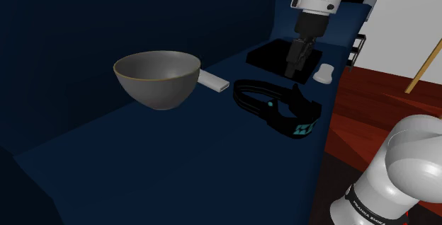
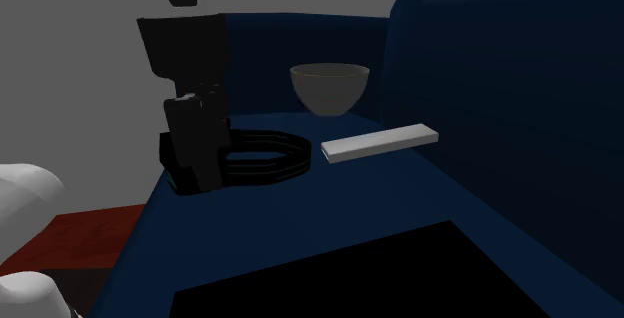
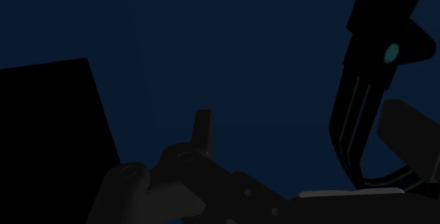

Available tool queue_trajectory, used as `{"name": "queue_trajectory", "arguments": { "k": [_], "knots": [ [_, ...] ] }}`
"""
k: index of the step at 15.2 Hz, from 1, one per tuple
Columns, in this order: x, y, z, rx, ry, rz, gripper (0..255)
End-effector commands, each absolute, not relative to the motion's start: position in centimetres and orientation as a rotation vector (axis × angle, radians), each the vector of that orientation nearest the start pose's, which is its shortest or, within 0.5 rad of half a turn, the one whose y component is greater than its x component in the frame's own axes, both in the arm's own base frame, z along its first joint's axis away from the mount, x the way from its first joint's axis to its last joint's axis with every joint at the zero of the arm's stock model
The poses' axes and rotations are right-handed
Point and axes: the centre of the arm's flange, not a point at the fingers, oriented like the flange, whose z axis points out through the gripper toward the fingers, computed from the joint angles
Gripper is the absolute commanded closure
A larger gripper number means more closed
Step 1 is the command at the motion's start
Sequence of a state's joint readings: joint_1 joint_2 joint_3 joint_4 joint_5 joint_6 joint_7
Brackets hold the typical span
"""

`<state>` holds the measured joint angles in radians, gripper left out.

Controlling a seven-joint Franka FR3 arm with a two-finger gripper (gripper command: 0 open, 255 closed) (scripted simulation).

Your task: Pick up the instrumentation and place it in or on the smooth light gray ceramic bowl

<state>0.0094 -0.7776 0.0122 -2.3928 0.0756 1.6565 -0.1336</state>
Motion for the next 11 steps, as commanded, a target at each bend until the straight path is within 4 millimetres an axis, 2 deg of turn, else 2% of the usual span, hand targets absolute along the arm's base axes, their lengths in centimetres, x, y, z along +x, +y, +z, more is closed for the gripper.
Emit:
{"name": "queue_trajectory", "arguments": {
  "k": [1,11],
  "knots": [
    [31.7,1.5,57.8,-3.068,-0.226,-0.069,0],
    [42.1,9.6,57.6,-3.095,-0.268,-0.100,0]
  ]
}}
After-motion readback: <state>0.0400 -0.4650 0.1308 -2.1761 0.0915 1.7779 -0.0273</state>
